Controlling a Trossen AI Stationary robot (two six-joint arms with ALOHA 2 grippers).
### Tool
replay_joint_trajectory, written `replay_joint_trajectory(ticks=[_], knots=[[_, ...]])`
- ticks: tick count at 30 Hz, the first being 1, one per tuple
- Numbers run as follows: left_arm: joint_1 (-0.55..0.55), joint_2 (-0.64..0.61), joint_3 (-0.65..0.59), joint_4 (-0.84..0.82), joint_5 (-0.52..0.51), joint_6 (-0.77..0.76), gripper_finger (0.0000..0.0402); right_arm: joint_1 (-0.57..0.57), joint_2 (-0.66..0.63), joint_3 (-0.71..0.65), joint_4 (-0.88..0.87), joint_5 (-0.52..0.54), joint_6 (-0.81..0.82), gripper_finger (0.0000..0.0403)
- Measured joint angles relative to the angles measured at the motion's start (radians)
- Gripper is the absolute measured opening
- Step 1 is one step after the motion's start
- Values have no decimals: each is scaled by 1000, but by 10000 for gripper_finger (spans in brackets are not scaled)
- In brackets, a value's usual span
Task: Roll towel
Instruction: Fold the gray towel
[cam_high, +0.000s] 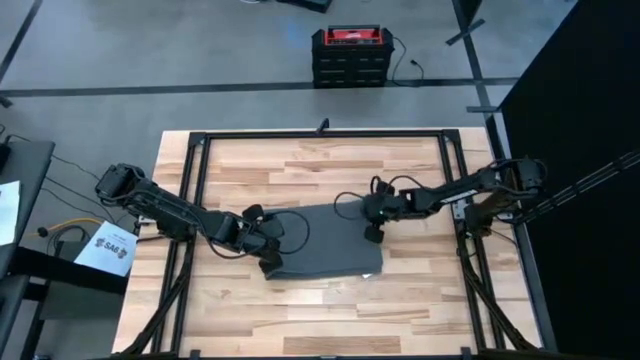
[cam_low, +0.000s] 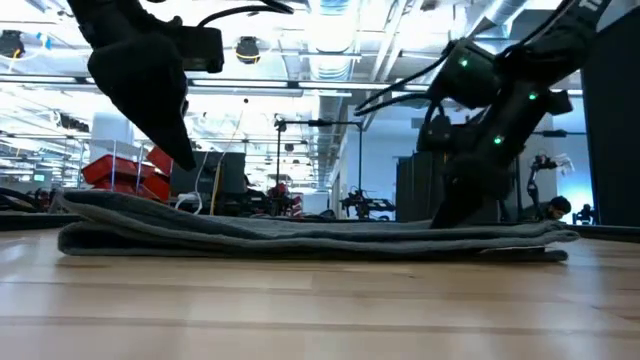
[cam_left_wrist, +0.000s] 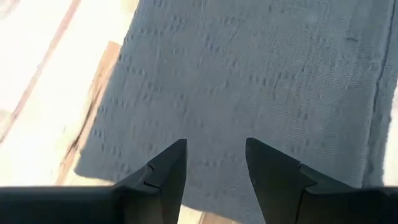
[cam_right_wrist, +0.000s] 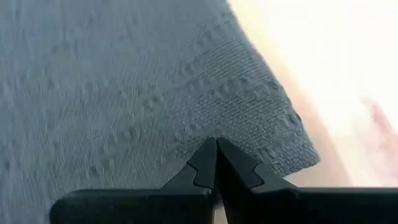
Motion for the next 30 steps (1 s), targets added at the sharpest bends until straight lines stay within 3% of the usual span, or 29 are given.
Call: replay_joint_trajectory(ticks=[7,20,25,30], knots=[[24,0,-11,-5,-64,8,150,-43,10,0,107,-5,-51,0],[200,1,-270,147,-54,66,150,-207,102,0,302,-1,-15,0],[238,-6,-359,237,-66,58,150,-266,102,0,288,-1,-13,0],[240,-5,-368,247,-68,57,150,-309,102,0,271,-3,-45,0]])
